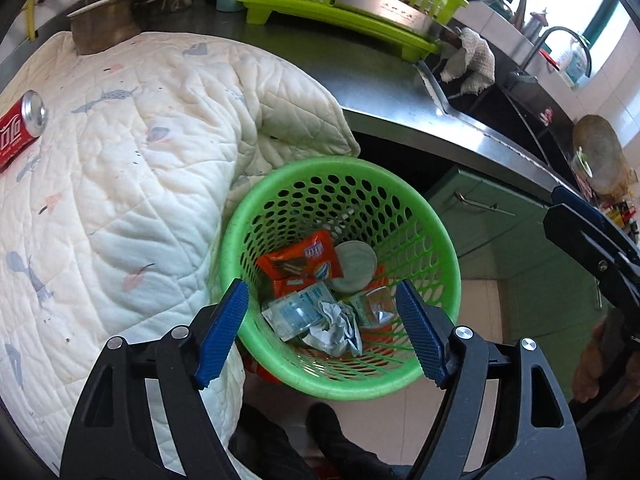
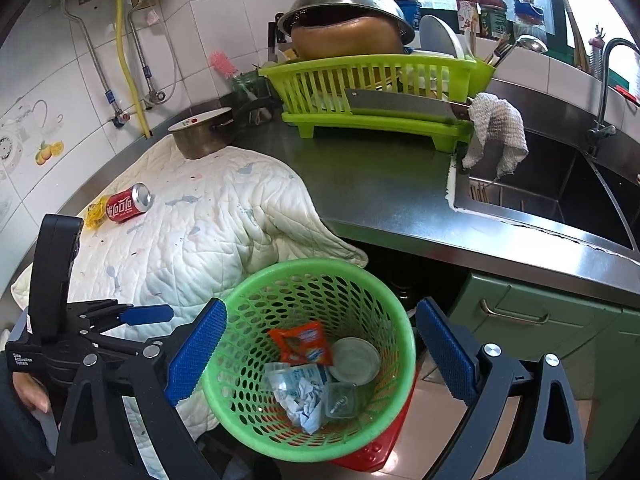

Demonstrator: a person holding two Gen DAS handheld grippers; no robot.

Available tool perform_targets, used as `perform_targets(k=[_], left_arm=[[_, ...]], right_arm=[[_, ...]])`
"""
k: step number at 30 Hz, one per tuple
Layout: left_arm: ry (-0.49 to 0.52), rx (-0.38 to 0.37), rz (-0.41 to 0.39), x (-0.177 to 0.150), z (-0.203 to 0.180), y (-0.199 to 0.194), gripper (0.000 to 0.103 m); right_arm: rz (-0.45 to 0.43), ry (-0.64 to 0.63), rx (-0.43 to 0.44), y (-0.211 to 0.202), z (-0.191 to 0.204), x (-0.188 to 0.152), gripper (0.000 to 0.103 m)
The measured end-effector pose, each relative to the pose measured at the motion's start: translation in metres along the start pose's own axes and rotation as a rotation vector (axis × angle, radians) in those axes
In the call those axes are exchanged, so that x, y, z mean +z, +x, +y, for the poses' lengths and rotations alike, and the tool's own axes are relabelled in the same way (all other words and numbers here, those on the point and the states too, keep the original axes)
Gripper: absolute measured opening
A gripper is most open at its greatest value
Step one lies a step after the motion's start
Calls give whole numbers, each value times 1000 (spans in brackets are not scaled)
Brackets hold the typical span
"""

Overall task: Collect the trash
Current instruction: 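Move both grippers back over the mat toward the can and yellow wrapper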

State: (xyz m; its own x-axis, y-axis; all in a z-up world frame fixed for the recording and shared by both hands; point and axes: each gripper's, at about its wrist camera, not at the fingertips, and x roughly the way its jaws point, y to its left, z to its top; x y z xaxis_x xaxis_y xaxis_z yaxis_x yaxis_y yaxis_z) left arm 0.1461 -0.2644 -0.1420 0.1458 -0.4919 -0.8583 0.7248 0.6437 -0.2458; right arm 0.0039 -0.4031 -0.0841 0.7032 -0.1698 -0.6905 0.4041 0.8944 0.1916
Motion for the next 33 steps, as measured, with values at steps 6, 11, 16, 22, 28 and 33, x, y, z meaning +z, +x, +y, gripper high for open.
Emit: perform_targets(k=[6, 11, 16, 22, 28, 33], left_arm=[[-30, 23, -47, -1, 18, -25, 77], [-71, 50, -85, -3, 42, -46, 78], [-119, 87, -115, -6, 73, -65, 78], [-187, 146, -141, -13, 121, -87, 78], [-277, 218, -179, -24, 177, -112, 81], [-358, 274, -204, -34, 228, -133, 81]], right_arm=[[0, -19, 28, 7, 15, 5, 92], [5, -47, 57, 17, 34, 11, 92], [16, -85, 97, 30, 58, 20, 92], [30, -127, 151, 52, 93, 33, 93], [55, -219, 210, 82, 143, 48, 93], [77, -323, 258, 108, 190, 63, 93]])
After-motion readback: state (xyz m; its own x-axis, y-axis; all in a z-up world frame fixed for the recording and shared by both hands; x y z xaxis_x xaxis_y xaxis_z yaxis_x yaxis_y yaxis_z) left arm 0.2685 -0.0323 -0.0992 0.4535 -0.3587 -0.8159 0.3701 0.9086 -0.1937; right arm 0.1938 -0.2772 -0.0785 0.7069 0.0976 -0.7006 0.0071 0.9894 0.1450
